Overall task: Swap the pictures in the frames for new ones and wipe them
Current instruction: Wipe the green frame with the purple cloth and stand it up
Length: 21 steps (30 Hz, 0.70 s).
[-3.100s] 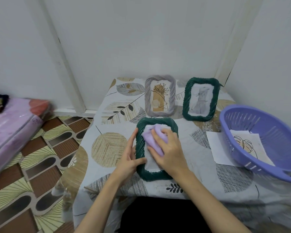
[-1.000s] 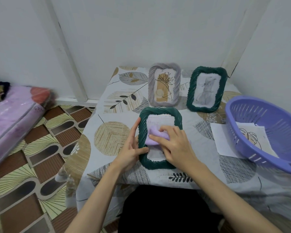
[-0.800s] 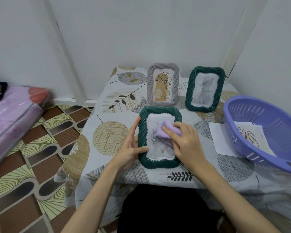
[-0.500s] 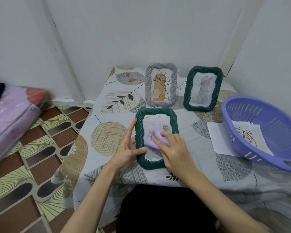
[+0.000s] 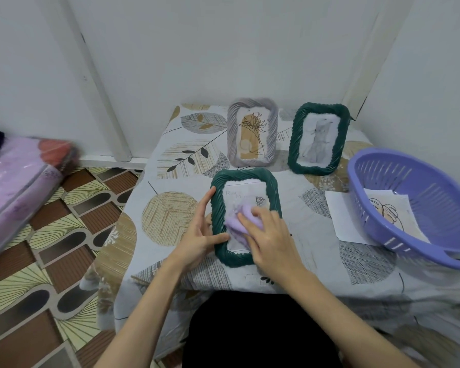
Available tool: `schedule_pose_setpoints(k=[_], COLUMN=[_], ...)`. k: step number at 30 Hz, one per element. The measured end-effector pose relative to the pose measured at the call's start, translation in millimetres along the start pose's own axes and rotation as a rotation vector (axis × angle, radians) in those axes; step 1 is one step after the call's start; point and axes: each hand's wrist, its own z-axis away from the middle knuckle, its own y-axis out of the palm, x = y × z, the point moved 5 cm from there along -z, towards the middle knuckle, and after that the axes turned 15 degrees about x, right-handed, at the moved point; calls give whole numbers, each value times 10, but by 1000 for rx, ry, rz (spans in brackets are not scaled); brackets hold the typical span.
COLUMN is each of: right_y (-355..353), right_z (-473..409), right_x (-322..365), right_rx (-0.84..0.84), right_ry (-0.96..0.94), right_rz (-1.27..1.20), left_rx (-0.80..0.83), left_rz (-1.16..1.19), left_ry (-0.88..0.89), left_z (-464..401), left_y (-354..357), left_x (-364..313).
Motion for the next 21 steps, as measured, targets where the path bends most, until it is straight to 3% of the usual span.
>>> schedule_pose_setpoints(k=[7, 15, 21], right_y=[-239, -45, -220], right_z=[-44, 18, -12], right_x=[-257, -81, -238], right_rx=[-120, 25, -98], right_ry=[199, 25, 177], right_rz=[-5, -72, -15], left_rx=[-4, 12, 3], left_rz=[15, 3, -14], left_ry=[-9, -9, -15], left_z=[-12, -22, -46], left_y=[24, 11, 19], left_x=[-6, -2, -14])
